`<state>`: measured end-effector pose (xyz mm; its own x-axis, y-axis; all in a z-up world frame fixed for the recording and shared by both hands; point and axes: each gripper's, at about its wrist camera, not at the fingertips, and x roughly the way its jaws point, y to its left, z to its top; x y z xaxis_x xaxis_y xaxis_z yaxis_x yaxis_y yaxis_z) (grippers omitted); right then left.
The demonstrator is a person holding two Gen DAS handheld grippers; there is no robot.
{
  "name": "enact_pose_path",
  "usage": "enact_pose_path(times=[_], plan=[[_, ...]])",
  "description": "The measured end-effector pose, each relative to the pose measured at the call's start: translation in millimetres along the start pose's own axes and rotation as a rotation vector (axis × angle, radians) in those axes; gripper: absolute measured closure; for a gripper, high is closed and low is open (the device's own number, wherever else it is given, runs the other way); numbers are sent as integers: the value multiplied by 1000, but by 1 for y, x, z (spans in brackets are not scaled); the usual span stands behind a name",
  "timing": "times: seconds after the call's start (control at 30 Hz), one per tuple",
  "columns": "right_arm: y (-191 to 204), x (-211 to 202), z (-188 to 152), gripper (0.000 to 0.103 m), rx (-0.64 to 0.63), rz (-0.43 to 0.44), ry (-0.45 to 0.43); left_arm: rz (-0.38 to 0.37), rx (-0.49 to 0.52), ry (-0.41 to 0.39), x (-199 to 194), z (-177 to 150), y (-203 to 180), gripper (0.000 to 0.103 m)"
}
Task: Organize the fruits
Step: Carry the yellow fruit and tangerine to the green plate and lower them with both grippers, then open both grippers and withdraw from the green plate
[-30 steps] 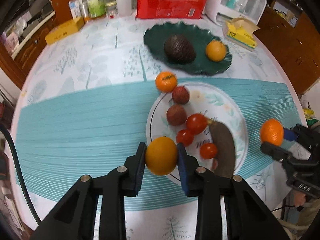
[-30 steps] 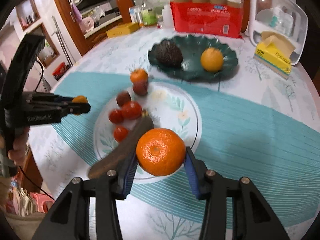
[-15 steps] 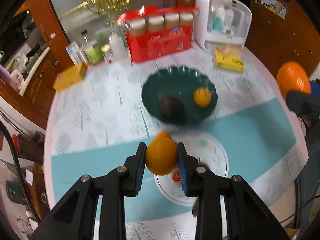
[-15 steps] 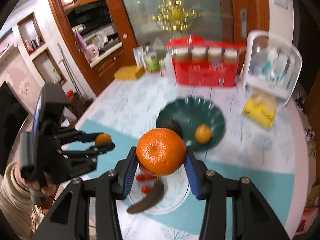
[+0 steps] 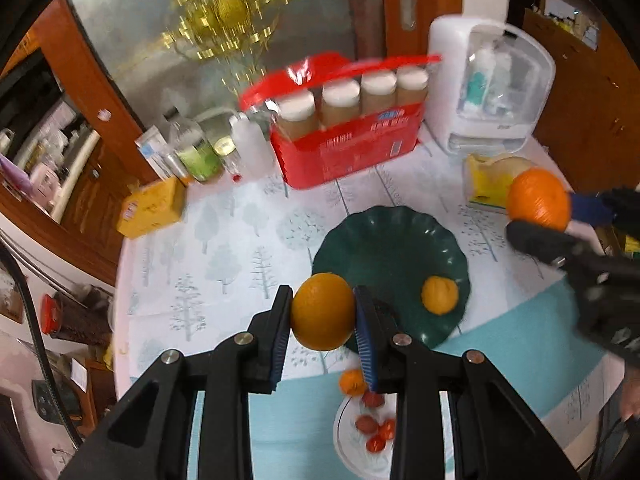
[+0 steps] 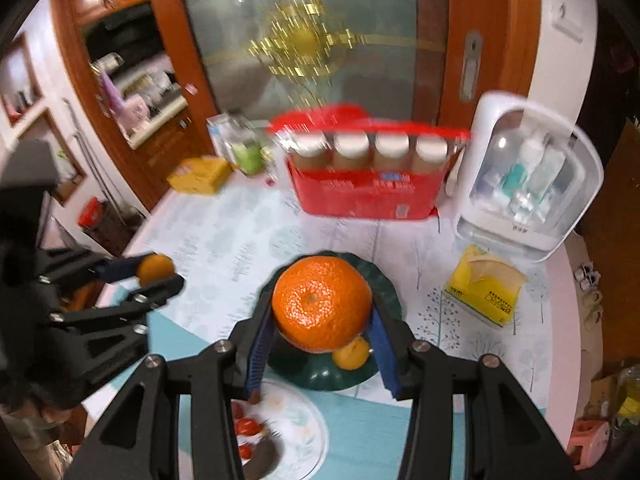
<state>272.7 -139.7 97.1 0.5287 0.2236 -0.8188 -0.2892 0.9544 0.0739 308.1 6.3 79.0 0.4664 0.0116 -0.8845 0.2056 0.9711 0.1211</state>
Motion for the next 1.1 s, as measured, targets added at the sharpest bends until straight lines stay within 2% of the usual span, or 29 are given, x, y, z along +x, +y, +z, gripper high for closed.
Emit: enact_pose_path(times=[0.07, 0.2, 0.27, 0.43, 0.53, 0.73, 0.83, 0.87, 0.93, 1.0, 1.1], plan=[[-8, 38, 2, 57, 18, -4, 48, -19, -20, 39, 41, 10, -1, 74], [-29, 121, -5, 57, 82, 22, 149, -48, -46, 113, 114, 13, -7, 74], [-33, 148, -13, 57, 96, 27, 180, -63, -61, 152, 146, 9, -11, 74], [-35, 213, -34, 57, 91, 31, 269, -77, -69, 221, 205, 0, -23, 74], [-38, 236, -41, 57, 93, 25, 294, -87, -63, 247, 228, -5, -28, 74], [-51, 257, -45, 56, 133, 31, 310, -104, -72, 274, 252, -8, -30, 74], [-57, 258, -45, 55, 149, 36, 288, -108, -74, 264, 253, -8, -32, 72], [-58, 257, -44, 55, 149, 36, 282, -104, -74, 262, 253, -8, -32, 68], [-60, 255, -44, 55, 155, 35, 278, -91, -77, 254, 251, -7, -31, 45], [-64, 250, -44, 54, 168, 43, 271, -75, -75, 236, 246, -7, -30, 38], [-66, 241, -43, 53, 180, 55, 257, -84, -72, 219, 234, -7, -30, 36]])
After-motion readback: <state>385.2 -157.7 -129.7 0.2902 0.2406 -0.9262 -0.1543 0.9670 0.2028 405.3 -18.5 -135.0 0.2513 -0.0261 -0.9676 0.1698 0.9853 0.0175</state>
